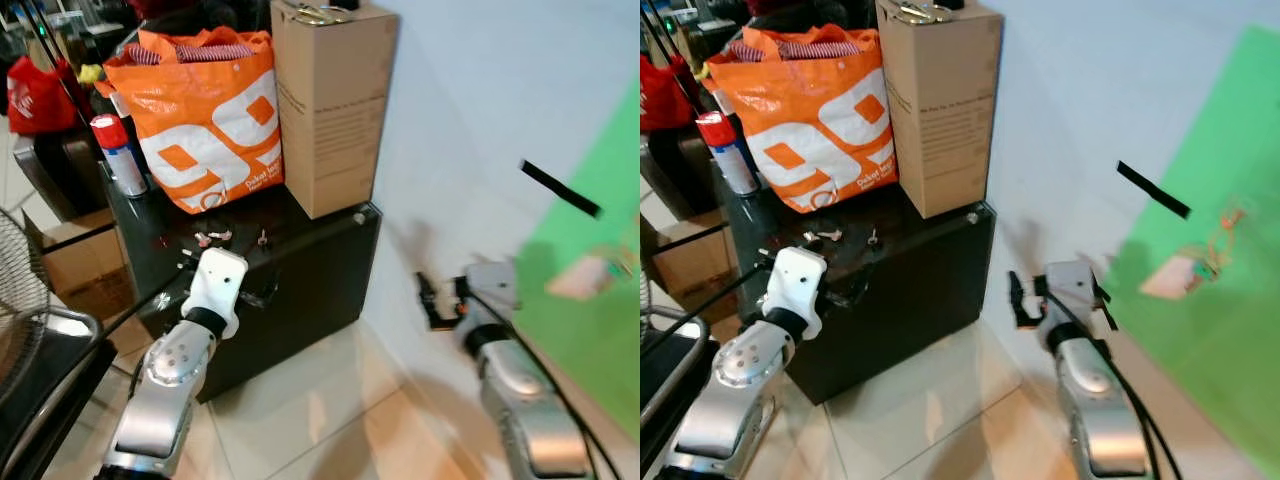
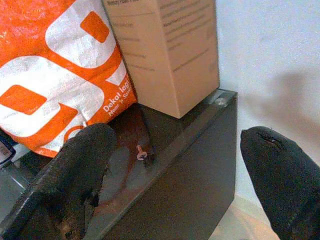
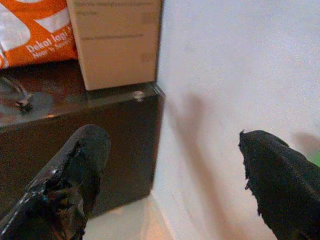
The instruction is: Hang keys on a hook
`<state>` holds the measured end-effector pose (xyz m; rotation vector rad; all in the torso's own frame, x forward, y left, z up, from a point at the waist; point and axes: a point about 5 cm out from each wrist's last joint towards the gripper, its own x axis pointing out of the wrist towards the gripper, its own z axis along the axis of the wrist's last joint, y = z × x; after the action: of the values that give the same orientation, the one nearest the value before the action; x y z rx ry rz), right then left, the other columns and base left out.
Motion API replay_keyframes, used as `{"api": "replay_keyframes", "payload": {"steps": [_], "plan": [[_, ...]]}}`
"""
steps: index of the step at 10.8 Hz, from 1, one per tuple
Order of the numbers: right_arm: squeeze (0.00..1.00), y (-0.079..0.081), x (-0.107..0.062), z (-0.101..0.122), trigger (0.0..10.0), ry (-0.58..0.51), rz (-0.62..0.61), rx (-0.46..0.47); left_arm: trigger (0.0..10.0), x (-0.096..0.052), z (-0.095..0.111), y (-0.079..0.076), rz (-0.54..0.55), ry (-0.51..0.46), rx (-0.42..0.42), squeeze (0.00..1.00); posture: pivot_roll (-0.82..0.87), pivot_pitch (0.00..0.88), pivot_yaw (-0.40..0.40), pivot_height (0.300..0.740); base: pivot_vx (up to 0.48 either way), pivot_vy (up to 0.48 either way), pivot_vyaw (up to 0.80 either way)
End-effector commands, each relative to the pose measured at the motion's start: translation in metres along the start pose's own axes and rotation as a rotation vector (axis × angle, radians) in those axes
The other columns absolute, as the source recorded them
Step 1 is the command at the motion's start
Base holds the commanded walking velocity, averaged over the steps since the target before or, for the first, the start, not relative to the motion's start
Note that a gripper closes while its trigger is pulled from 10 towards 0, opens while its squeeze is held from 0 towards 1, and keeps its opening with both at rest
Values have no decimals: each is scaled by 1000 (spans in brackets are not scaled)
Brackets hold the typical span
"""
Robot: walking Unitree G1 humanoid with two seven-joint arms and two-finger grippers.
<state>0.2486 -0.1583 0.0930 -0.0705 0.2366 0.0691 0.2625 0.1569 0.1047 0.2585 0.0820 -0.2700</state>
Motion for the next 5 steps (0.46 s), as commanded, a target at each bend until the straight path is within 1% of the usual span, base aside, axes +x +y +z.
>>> {"api": "replay_keyframes", "payload": {"steps": [1,3,5], "plan": [[1000,-4,1,-1,10000,13,-10,-14,10000,0,0,0,-5,-2,-4,0,-36,0,8,740,345,0,0],[1000,-2,1,-1,10000,12,5,-24,10000,-2,0,0,-4,-4,-5,0,-28,0,1,740,345,0,0],[1000,-1,1,-2,10000,14,19,-32,10000,-3,0,0,-7,-3,-6,0,-23,0,-2,740,349,0,800]]}}
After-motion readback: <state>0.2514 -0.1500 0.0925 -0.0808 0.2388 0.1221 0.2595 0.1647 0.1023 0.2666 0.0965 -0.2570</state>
